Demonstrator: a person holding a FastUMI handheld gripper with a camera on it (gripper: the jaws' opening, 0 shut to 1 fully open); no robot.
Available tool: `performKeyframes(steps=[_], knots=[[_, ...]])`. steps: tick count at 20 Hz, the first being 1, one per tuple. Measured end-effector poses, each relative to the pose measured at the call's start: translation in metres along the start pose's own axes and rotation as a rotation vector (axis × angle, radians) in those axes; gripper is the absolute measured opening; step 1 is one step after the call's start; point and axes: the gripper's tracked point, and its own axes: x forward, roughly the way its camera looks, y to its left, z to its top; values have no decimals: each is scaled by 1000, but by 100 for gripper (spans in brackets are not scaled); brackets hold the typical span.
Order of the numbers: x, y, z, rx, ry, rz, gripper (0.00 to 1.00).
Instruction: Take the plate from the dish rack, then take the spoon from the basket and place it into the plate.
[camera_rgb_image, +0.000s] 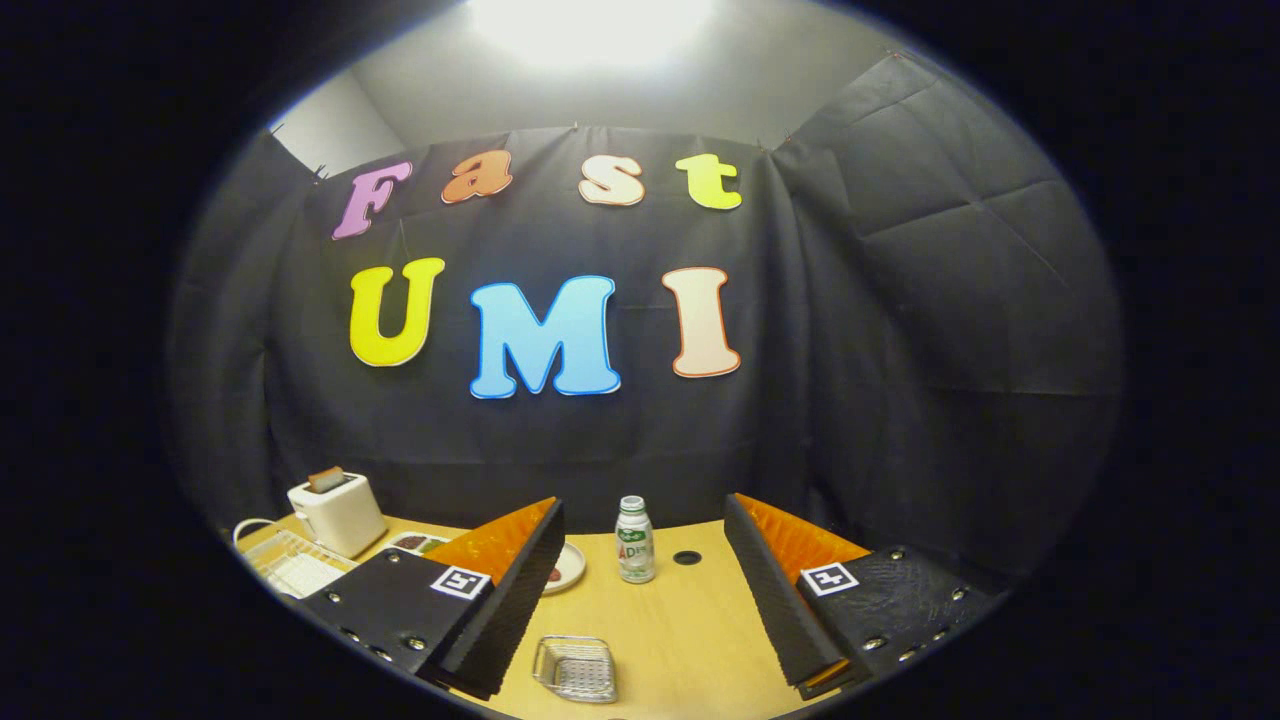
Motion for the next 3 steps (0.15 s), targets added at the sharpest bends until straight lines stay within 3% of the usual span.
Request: performKeyframes(steps=[3], knots=[[11, -26, -36, -41, -35, -22, 98]])
